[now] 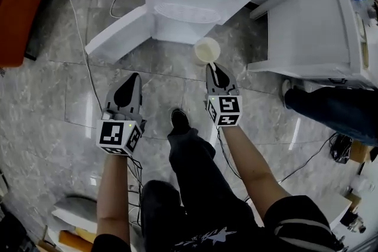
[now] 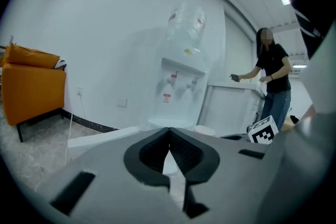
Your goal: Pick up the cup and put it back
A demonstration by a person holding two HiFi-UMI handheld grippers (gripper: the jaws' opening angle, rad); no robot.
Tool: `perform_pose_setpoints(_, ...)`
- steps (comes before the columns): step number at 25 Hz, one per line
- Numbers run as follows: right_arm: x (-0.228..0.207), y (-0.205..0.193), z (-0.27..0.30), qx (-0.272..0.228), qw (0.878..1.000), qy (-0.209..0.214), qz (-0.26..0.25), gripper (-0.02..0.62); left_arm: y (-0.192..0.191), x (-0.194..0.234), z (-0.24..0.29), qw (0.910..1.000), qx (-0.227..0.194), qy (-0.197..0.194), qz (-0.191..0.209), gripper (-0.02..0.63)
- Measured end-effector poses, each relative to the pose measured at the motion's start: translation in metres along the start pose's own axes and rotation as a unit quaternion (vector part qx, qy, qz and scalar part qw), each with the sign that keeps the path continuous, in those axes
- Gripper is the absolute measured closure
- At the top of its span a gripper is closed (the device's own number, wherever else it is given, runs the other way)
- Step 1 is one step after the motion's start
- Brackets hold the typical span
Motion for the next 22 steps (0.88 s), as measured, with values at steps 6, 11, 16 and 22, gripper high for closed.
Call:
perform_pose_setpoints(6, -0.017, -0.09, 0.118, -0.003, 1.0, 0.01, -0.024, 0.552, -0.103, 0.047, 0.082, 0.9998, 0.012, -0.006, 0.018, 0.598)
perform_pose_setpoints(11, -0.031, -0.144, 0.211, -0.015, 1.0, 0.009, -0.024, 0.552, -0.171, 0.085, 0.134, 0.9996, 0.015, -0.001, 0.023, 0.598)
perform_pose_setpoints(16, -0.044, -0.174, 0.282, -0.029, 0.999, 0.006, -0.027, 0.552, -0.207, 0.114, 0.178, 0.9989, 0.008, -0.001, 0.045, 0.597)
perform_pose_setpoints(22, -0.05, -0.192, 0.337, -0.032, 0.999, -0.009, -0.018, 0.551, -0.237, 0.132, 0.206, 0.9991, 0.002, 0.001, 0.042, 0.598)
Point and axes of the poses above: the fingertips, and each gripper's own axes: z forward along the fingers, x to its left, y out of its top, the point moved 5 cm from there along -z, backward along the fingers, and after that the axes turned 2 degrees about -y, right-handed, at the moved point
